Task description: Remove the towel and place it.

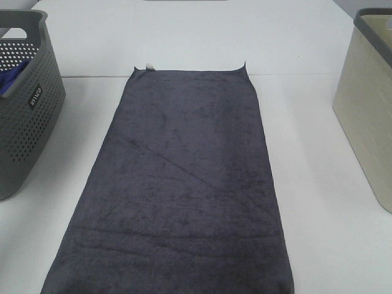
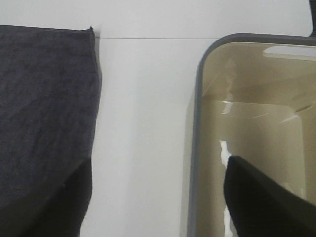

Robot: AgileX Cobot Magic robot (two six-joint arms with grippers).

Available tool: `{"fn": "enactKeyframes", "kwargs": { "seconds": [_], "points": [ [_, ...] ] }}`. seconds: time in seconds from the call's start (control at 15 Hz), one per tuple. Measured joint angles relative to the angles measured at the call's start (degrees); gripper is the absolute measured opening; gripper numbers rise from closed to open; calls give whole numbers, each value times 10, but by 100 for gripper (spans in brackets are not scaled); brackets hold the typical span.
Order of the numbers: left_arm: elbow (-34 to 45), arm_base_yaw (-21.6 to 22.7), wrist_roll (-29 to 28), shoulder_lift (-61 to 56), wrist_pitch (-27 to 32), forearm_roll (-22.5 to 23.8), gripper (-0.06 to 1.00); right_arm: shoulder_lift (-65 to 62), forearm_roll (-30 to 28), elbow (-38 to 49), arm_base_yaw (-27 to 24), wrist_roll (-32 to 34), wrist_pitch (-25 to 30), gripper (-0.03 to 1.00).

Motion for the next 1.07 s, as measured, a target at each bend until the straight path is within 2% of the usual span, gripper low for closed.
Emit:
{"fn": "enactKeyframes", "kwargs": {
  "seconds": [0.07, 0.13, 0.2, 0.27, 0.47, 0.67, 1.07],
  "points": [
    [1, 22, 1, -10, 1, -7, 74, -9, -1, 2, 0, 0, 3, 73],
    [43, 47, 11, -53, 1, -50, 74, -48, 25, 33, 1, 0, 4, 73],
    [84, 49, 18, -89, 1, -61, 74, -77, 41, 60, 1, -1, 4, 73],
    [84, 49, 18, -89, 1, -61, 74, -77, 41, 60, 1, -1, 4, 73],
    [233, 48, 25, -230, -5, -66, 74, -217, 46, 197, 1, -2, 4, 73],
    [382, 48, 23, -393, -44, -66, 74, -372, 53, 341, 1, -2, 5, 73],
    [625, 48, 22, -663, -52, -60, 74, -661, 53, 578, 1, -2, 5, 73]
  ]
}}
